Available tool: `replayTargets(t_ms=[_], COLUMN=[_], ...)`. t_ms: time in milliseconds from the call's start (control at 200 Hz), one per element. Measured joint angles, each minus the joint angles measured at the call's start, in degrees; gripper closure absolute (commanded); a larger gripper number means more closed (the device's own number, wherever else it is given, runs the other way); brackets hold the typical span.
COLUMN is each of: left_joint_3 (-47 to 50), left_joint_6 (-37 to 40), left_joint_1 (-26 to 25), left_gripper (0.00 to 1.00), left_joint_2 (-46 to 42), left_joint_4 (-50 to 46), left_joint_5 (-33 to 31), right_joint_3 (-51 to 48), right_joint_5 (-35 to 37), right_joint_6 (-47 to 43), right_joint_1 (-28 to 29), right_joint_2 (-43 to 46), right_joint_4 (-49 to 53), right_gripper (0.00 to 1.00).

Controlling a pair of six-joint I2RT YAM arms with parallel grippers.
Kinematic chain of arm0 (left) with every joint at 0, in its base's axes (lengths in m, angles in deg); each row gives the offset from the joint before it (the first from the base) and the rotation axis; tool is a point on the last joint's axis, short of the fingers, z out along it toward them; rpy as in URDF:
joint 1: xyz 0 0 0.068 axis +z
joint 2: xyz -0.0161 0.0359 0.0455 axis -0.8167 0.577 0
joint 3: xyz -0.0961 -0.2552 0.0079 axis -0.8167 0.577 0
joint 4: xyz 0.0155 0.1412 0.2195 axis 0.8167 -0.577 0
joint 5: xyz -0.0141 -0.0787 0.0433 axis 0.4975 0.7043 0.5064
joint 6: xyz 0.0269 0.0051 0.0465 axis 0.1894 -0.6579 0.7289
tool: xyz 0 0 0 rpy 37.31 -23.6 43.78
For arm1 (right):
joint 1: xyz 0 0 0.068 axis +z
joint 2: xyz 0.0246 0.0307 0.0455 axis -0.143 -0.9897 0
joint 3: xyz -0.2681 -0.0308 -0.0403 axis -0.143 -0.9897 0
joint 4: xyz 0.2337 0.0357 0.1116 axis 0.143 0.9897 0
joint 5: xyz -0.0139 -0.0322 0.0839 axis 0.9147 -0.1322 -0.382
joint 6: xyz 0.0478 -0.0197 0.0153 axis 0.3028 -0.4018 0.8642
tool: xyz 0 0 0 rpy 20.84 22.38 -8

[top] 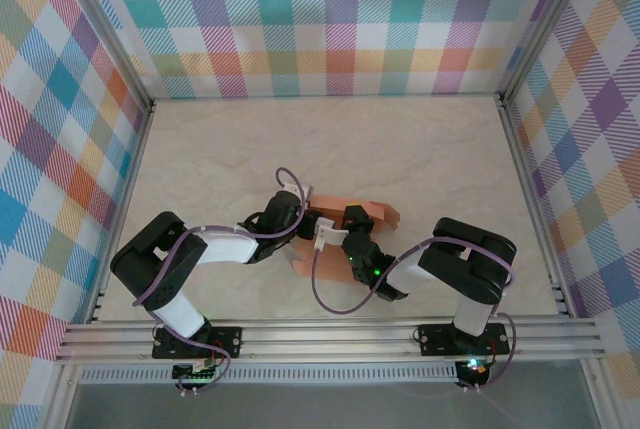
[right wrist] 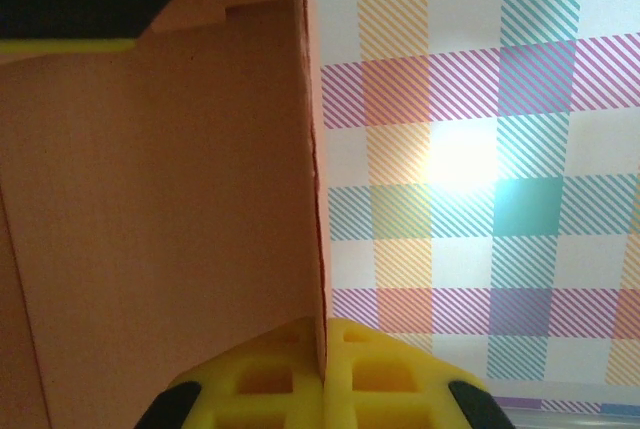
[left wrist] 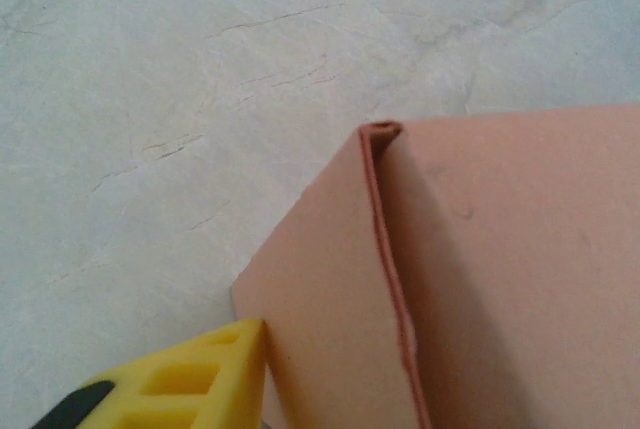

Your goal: Fold the paper box

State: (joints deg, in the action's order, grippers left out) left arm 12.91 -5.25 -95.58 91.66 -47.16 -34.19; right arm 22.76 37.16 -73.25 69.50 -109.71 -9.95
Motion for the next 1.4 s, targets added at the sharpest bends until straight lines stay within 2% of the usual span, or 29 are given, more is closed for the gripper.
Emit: replayTargets(t_ms=[105,525,615,1065,1400], left_joint_3=[-0.2,-0.61,-1.03,-3.85,-6.12], left_joint_6=[0.28,0.11,0.0,-2.97,-9.42], left_joint_1=[-0.04,-0.81,-0.96,-1.18,-2.16], left_gripper=[0.82,0.94,1.0,1.0,1.0], left_joint_2=[0.42,0.55,0.55,0.63,1.18], left_joint_4=[0.39,-0.28,-1.11,-6.58,-11.1], left_joint_5=[-0.83,-5.31,-6.12,-8.15,-14.38], right_joint_3=[0.02,2.43,3.02,4.39,8.79], right_joint_5=[0.02,0.76,1.29,3.21,4.46], right_joint_6=[0.2,1.31,2.21,7.91,14.49], right_joint_1=[0.0,0.02,0.22,1.07,2.08], right_joint_2=[0.0,-0.17,-0.17,0.02,1.31], right_joint_4=[0.07,2.91,4.26,8.22,19.32], right_gripper=[1.0,1.0,1.0,1.0,1.0])
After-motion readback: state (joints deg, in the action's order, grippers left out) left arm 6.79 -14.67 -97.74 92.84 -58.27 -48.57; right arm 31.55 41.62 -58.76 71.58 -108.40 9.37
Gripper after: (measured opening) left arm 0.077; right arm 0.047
